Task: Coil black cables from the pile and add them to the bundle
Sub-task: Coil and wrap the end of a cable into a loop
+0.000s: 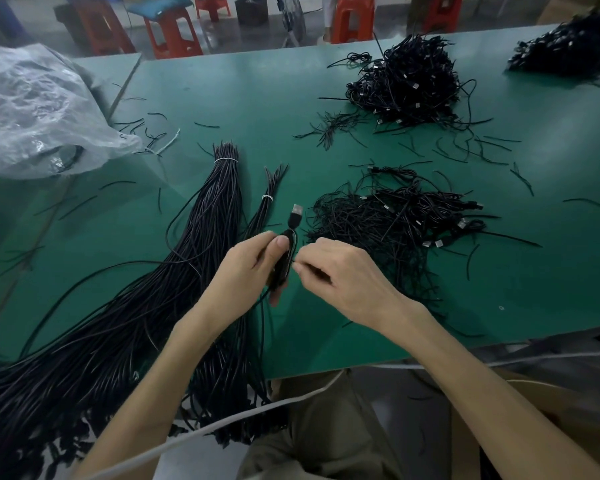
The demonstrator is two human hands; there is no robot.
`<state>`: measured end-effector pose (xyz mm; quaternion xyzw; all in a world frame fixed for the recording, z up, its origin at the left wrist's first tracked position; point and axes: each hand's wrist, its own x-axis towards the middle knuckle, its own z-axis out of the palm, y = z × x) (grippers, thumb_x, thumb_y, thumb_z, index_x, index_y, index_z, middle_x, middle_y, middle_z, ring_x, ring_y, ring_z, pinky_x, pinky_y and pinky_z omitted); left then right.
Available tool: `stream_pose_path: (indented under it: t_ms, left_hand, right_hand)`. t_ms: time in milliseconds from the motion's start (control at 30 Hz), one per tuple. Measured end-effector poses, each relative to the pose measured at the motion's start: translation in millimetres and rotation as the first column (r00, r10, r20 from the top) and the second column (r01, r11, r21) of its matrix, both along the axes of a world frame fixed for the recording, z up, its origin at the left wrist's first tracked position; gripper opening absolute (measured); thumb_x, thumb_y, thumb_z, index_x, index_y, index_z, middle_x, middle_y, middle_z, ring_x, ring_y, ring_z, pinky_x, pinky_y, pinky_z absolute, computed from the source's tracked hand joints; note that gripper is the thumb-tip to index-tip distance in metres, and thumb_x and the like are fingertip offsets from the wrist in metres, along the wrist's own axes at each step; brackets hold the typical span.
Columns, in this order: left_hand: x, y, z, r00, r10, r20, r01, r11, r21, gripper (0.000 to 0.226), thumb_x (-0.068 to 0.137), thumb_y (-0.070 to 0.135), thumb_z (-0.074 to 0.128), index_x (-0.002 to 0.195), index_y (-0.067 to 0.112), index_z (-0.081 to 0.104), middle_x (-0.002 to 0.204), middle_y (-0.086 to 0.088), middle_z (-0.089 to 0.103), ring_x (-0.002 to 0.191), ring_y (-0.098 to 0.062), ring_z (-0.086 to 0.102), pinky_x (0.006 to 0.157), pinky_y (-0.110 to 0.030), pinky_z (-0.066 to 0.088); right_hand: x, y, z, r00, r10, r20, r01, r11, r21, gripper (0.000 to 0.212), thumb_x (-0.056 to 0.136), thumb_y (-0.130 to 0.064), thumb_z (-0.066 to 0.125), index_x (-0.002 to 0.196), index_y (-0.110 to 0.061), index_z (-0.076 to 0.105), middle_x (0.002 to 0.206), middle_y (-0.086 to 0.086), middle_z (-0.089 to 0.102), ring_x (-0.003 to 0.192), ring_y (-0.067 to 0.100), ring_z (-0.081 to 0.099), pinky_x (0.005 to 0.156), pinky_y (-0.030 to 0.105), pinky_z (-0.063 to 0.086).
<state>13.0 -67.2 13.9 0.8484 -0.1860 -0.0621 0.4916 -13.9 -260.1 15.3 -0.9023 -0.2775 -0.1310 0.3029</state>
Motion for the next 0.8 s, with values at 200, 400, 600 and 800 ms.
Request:
stream_pose_path:
  t_ms: [200,400,600,800]
  left_hand:
    - [7.9,9.9,7.6,0.890,-0.051,-0.454,0.024,0.998,-0.065,0.035,0.108,0.033,0.051,0.101,0.001,0.062,0.060,-0.003,0.058,0.042,-0.016,0.044,0.052,-0.028,0.049]
    - [-0.3,26.3,14.9,0.909,-0.323,-0.261,0.273,0.939,-0.211,0.059,0.107,-0.005,0.042,0.156,0.026,0.037,0.092,-0.010,0.069,0.084,-0.030,0.068,0.082,-0.034,0.055]
    - [5.9,28.9,9.6,0.922,-0.316,-0.224,0.320,0.947,-0.016,0.079,0.088,-0.017,0.066,0.153,0.022,0.041,0.101,-0.009,0.073,0.094,-0.027,0.072,0.090,-0.048,0.055]
    - [6.7,22.4,-1.4,0.989,-0.134,0.061,0.129,0.989,0.072,0.039,0.093,0.047,0.065,0.127,0.029,0.068,0.107,-0.007,0.053,0.088,-0.019,0.054,0.071,-0.026,0.044]
  right_hand:
    - [-2.2,6.4,-4.7,0.953,0.047,0.300,0.029,0.969,-0.246,0.022,0.100,-0.012,0.058,0.078,-0.011,0.063,0.072,0.002,0.061,0.070,0.022,0.055,0.065,0.035,0.046]
    - [-2.5,-0.4,-2.6,0.976,-0.004,0.217,0.044,0.983,-0.180,0.020,0.099,-0.010,0.059,0.079,-0.007,0.062,0.072,0.004,0.060,0.068,0.024,0.054,0.065,0.039,0.049]
    - [-3.7,-1.6,-5.5,0.984,0.005,0.176,0.025,0.986,-0.167,0.016,0.098,-0.007,0.060,0.082,-0.005,0.064,0.074,0.005,0.062,0.070,0.025,0.055,0.068,0.042,0.050]
    - [-2.5,0.1,-4.5,0.975,0.010,0.224,0.021,0.990,-0.136,0.013,0.095,-0.005,0.062,0.082,-0.005,0.064,0.074,0.005,0.061,0.070,0.025,0.056,0.066,0.040,0.049]
